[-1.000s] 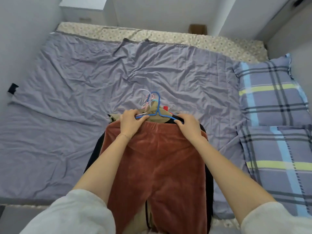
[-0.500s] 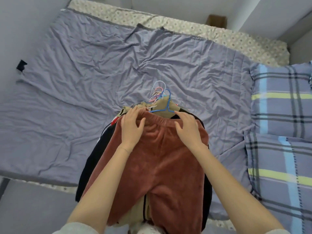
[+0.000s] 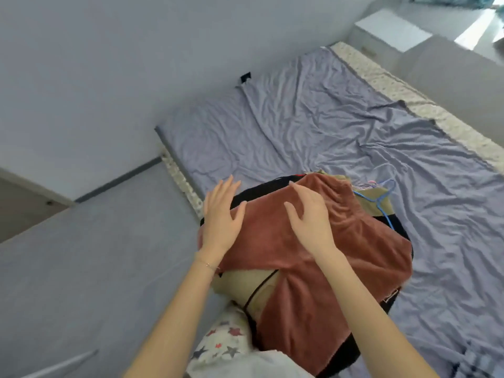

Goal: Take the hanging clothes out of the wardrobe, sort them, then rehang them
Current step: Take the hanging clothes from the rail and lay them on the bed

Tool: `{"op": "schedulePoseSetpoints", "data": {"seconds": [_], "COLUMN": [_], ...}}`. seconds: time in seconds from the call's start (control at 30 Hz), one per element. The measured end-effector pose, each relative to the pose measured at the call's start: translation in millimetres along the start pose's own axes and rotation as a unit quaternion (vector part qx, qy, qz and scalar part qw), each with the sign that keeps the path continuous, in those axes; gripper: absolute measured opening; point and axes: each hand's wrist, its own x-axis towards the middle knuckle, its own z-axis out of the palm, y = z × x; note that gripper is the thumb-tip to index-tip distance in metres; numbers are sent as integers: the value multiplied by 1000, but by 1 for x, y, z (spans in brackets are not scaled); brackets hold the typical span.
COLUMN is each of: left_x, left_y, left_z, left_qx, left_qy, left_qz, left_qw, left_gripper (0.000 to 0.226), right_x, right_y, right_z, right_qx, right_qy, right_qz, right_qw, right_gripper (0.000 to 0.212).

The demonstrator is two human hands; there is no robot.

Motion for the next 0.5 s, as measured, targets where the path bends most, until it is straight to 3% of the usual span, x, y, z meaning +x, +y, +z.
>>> {"op": "schedulePoseSetpoints", "data": {"seconds": [0.2,0.5], "left_x": [-93,-290], "left_y": [-52,-114], "left_z": [-124,-253], "left_qx": [39,97], "left_qy": [152,312], "left_qz": [-128,-298], "left_qw": [979,897], "left_gripper": [39,44], "right_x": [-35,-157], "right_y": [-108,-266], "right_z": [69,184], "right_qx": [40,62], "right_qy": [-130,-313], "right_qz": [-149,-341], "right_qw": [980,884], "right_gripper": [44,48]}}
